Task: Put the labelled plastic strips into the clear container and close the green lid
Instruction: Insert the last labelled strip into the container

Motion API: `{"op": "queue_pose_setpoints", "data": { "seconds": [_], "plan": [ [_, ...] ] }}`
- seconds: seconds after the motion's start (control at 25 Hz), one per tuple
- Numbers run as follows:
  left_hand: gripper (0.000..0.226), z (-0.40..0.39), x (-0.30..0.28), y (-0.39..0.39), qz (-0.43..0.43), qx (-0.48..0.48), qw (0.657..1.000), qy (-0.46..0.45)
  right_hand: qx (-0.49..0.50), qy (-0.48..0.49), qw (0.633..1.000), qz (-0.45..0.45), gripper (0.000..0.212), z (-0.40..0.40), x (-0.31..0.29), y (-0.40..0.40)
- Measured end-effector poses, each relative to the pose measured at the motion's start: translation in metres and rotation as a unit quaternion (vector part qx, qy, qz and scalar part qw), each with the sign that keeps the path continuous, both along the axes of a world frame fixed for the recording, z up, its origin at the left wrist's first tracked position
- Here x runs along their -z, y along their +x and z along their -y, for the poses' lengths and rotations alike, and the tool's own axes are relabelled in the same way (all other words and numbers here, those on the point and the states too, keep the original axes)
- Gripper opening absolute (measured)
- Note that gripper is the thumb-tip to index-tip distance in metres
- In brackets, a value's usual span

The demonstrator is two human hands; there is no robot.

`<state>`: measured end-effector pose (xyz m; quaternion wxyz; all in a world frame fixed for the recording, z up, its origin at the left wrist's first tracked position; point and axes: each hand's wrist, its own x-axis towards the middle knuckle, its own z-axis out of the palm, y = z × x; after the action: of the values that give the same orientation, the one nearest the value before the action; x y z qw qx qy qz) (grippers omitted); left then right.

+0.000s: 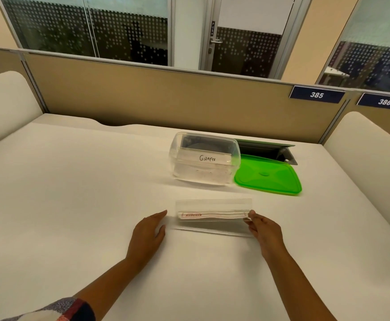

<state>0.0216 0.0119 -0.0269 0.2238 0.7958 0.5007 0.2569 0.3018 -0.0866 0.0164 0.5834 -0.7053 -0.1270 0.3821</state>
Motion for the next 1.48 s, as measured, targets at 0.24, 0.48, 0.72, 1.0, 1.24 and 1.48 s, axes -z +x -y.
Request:
{"op": "queue_pose_setpoints", "data": {
  "seconds": [0.24,0.48,0.72,1.0,1.24,1.48],
  "plan": [
    [0.023,0.015,-0.009,0.016,0.137,-0.080,0.985,-0.068,-0.022,0.035,0.998,-0.047,0.023,-0.006,-0.015,-0.018],
    [0.014,0.016,-0.025,0.028,0.302,-0.104,0.932,-0.169,0.004,0.026,0.994,-0.104,0.014,-0.013,-0.019,-0.022],
    [0.022,-0.004,-0.048,0.039,0.346,-0.120,0.914,-0.176,0.047,0.027,0.998,-0.020,0.012,-0.026,-0.026,-0.015],
    [0.006,-0.037,-0.079,0.047,0.401,-0.112,0.887,-0.197,0.007,0.090,0.991,0.094,0.025,-0.039,-0.049,-0.008],
    [0.007,-0.080,-0.112,0.059,0.405,-0.088,0.893,-0.176,-0.001,0.111,0.970,0.218,0.028,-0.068,-0.068,0.003],
    [0.028,-0.119,-0.124,0.078,0.401,-0.083,0.899,-0.153,0.016,0.114,0.957,0.267,0.024,-0.116,-0.087,0.027]
  ]
}}
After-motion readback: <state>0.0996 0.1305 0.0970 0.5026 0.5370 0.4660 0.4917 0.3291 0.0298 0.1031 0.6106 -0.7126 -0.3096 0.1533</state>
